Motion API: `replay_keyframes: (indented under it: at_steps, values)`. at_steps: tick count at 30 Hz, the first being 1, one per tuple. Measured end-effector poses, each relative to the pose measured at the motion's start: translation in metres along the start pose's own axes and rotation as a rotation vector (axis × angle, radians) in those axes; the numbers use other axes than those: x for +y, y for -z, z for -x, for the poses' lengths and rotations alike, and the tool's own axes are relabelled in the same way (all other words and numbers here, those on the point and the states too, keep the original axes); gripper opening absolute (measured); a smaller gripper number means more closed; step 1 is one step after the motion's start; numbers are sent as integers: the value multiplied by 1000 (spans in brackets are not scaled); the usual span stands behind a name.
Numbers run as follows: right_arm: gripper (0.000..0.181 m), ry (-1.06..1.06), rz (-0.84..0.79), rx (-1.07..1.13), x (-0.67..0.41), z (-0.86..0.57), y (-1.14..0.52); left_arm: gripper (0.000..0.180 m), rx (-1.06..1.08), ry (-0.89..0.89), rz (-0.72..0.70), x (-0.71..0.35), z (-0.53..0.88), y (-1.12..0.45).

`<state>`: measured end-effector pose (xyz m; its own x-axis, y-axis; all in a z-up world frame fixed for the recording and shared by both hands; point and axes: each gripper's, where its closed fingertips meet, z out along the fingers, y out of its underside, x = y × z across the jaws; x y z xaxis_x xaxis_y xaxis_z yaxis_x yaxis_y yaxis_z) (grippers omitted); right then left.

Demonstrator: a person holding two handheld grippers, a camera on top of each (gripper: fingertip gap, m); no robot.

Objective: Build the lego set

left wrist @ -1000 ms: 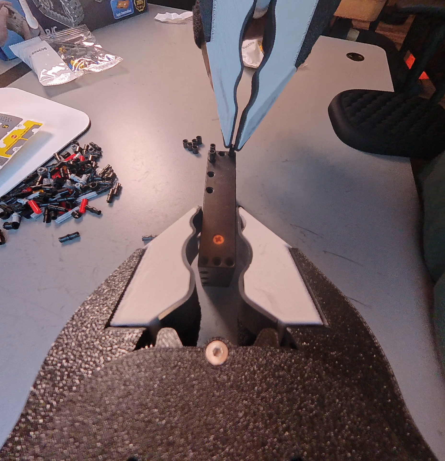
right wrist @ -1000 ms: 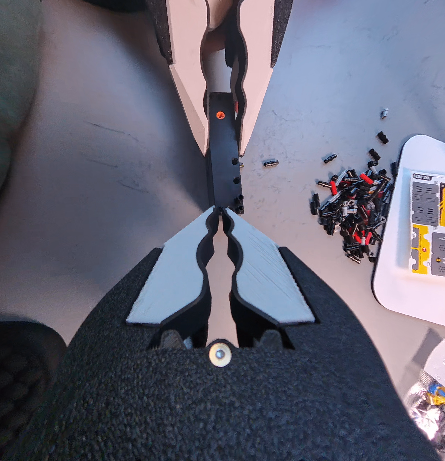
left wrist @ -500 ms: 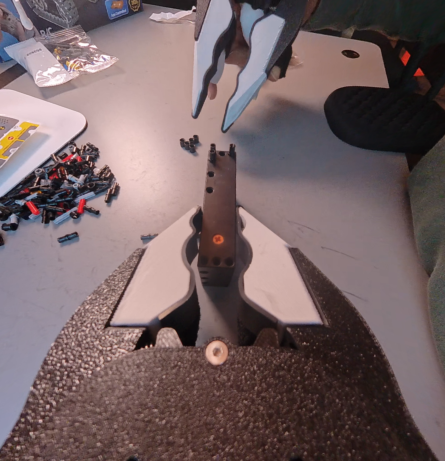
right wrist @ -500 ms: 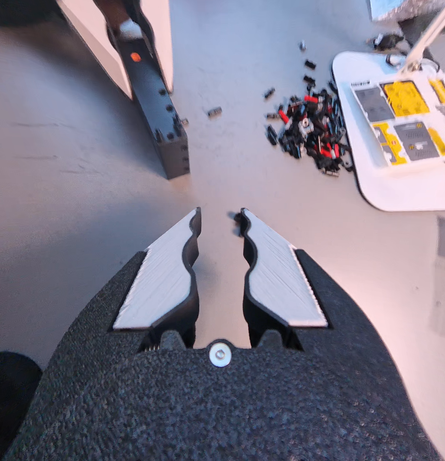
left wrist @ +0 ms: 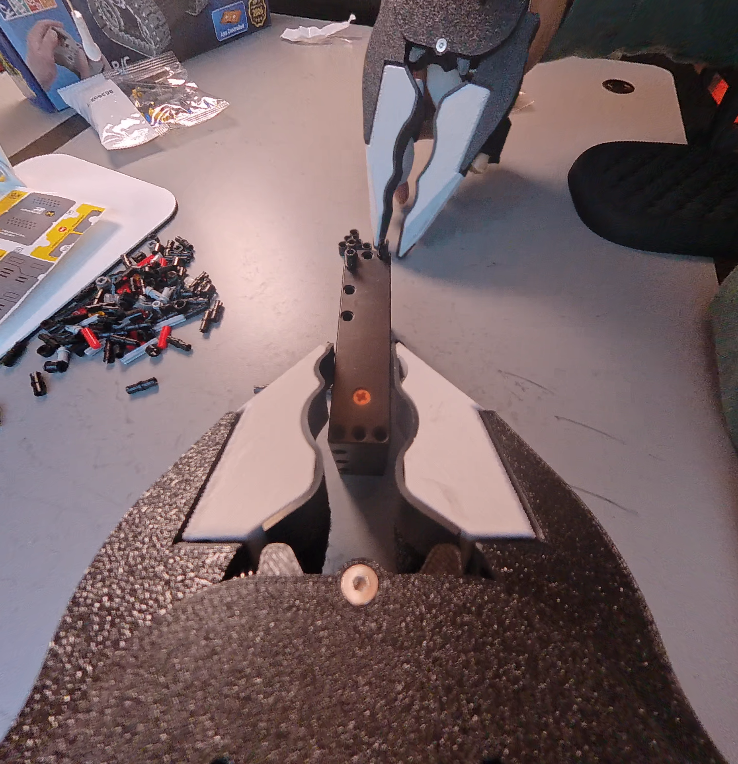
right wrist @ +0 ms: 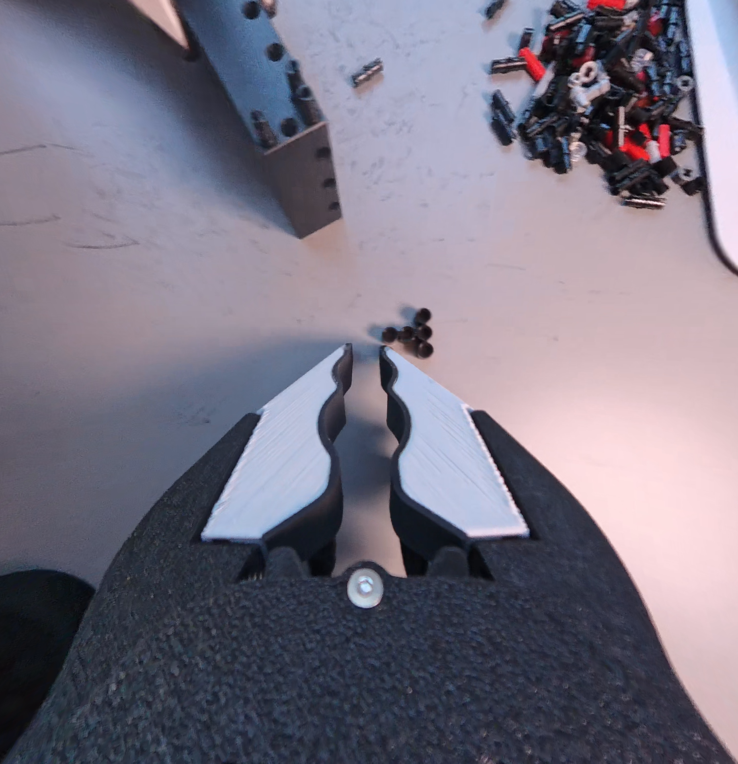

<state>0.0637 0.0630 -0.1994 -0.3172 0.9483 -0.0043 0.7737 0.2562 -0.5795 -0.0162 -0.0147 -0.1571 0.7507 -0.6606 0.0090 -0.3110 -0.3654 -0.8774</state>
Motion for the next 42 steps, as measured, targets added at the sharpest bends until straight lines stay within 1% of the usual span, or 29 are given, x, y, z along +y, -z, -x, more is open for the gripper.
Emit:
replay_keyframes:
  at_steps: [2,5,7,10,12,14,15,17,18,29,32,36,42]
  values:
    - [13,33,-3,-5,-1,8,1,26,1,-1,0,0,0,0]
    - [15,55,-53,17,-7,0,10,27,3,-3,0,0,0,0]
    - [24,64,-85,49,-10,-15,14,27,5,-9,0,0,0,0]
    - [46,79,-69,42,-8,-28,10,26,11,-23,0,0,-1,1]
    - [52,90,-60,-9,-9,-24,4,26,19,-30,0,1,-1,1]
    - [49,112,-38,-34,-8,-22,-2,26,31,-35,-1,1,-2,1]
    - [44,123,-22,-41,-5,-22,-5,26,36,-38,-1,1,-2,1]
    - [27,119,-42,-53,-8,-23,-6,26,45,-44,-1,1,-3,1]
    - [22,126,-44,-63,-8,-21,-7,26,48,-47,-1,1,-3,1]
    - [21,130,-105,-53,-12,-19,-4,27,61,-54,-6,0,-4,1]
    - [21,112,-182,-26,-24,-21,6,30,70,-50,-42,-4,-4,5]
    - [22,67,-333,40,-49,-23,29,38,77,-15,-130,-15,-1,14]
    - [22,49,-525,117,-76,-16,58,36,18,6,-244,-40,12,27]
